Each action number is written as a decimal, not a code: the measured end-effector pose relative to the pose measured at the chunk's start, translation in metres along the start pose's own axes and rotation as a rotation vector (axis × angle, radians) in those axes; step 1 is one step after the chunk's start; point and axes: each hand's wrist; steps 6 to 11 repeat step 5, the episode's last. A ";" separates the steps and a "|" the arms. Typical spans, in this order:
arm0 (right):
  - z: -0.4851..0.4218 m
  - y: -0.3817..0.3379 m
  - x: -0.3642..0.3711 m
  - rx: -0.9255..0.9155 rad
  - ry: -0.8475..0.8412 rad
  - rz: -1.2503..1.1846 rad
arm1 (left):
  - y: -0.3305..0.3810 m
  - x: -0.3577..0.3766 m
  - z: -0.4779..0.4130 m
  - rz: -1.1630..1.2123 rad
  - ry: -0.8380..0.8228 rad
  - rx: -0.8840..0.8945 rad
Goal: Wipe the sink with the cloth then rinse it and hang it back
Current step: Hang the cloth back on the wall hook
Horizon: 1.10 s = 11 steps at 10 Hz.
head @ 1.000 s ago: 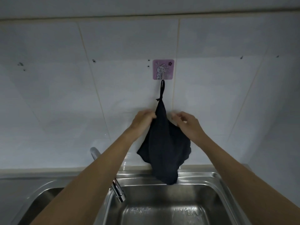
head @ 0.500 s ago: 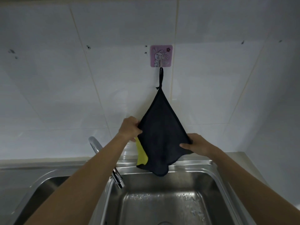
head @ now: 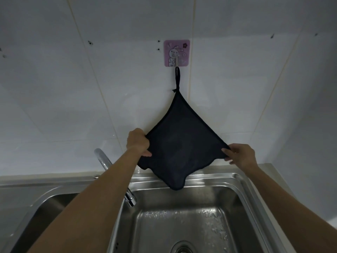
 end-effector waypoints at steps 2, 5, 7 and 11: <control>-0.005 0.005 0.021 0.062 -0.041 -0.049 | 0.000 0.024 -0.001 0.014 0.094 0.080; -0.003 -0.022 0.024 0.133 -0.178 -0.105 | 0.011 0.019 0.011 0.213 -0.184 -0.012; -0.003 -0.022 0.024 0.133 -0.178 -0.105 | 0.011 0.019 0.011 0.213 -0.184 -0.012; -0.003 -0.022 0.024 0.133 -0.178 -0.105 | 0.011 0.019 0.011 0.213 -0.184 -0.012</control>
Point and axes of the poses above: each hand's wrist, its own z-axis away from the middle knuckle, its own x-axis out of the palm, y = z × x, and after that the axes turned 2 degrees about -x, right-handed
